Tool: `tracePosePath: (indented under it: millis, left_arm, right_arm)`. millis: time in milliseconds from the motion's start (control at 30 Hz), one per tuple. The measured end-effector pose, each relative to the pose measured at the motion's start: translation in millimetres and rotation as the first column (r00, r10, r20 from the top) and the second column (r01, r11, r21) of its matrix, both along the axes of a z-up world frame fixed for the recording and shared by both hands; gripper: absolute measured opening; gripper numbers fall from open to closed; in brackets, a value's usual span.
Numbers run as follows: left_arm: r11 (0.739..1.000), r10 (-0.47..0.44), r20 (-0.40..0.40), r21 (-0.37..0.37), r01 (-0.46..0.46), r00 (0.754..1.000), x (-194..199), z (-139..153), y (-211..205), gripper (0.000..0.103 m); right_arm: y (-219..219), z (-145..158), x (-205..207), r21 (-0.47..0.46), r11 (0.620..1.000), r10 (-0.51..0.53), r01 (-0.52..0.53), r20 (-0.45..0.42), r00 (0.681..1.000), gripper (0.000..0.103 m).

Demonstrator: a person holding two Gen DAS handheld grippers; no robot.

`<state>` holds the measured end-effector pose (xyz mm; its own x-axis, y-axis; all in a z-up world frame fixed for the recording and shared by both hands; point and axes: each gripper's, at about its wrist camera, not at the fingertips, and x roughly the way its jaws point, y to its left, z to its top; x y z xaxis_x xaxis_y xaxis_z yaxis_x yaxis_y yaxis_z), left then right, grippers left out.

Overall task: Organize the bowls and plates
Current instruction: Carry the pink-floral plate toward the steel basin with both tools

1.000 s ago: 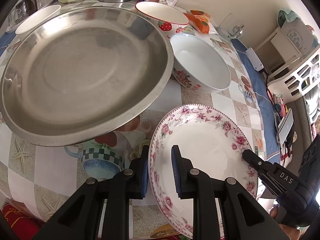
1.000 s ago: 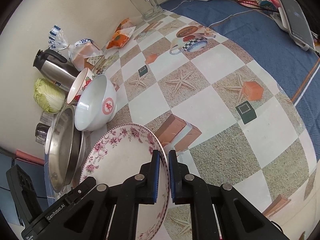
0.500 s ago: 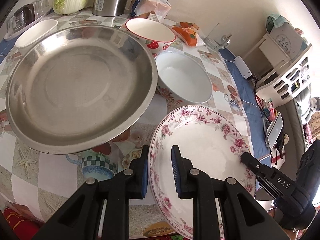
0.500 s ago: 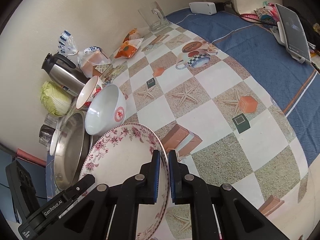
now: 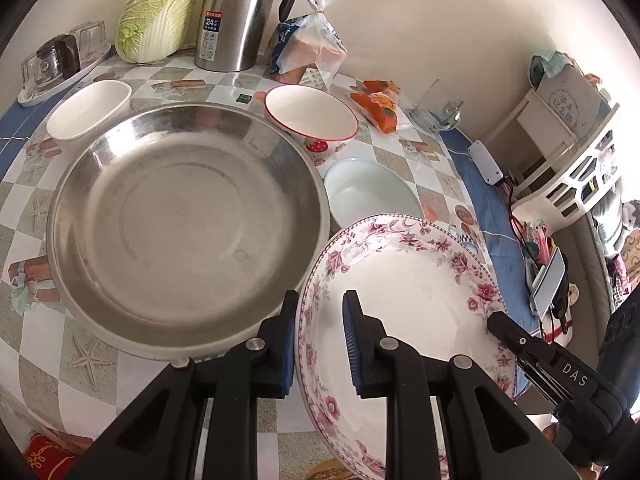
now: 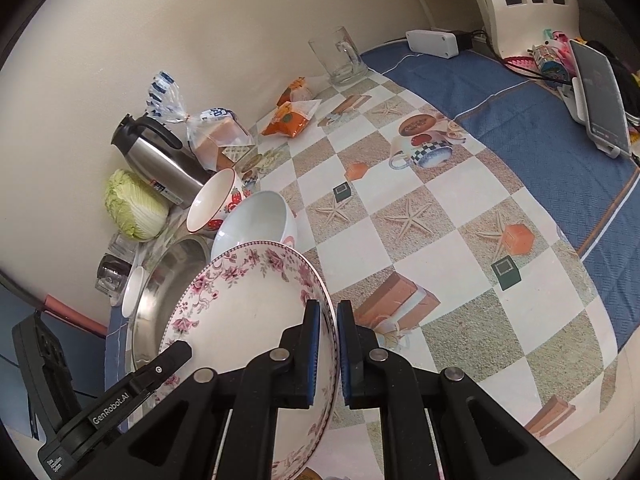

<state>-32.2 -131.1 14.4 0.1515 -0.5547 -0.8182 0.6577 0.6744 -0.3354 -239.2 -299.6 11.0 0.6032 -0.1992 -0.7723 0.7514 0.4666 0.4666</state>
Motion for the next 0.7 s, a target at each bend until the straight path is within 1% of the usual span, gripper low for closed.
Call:
tracePosePath:
  millis: [167,467,700]
  left_arm:
    - [1.0,0.021,0.023,-0.016,-0.021,1.0,16,12,-3,0.022]
    - [0.997,0.066,0.002,-0.042,-0.066,0.998,48,25,-10,0.022]
    - [0.992,0.102,0.016,-0.079,-0.101,0.995,71,42,-13,0.022]
  right_arm:
    - [-3,10,21,-0.01,1.0,0.015,-0.015,0.012,1.0,0.01]
    - [-16,33,55,-0.017,0.999,0.038,-0.037,0.051,0.998,0.01]
    - [-23,51,80,-0.038,0.998,0.057,-0.054,0.09,0.994,0.01]
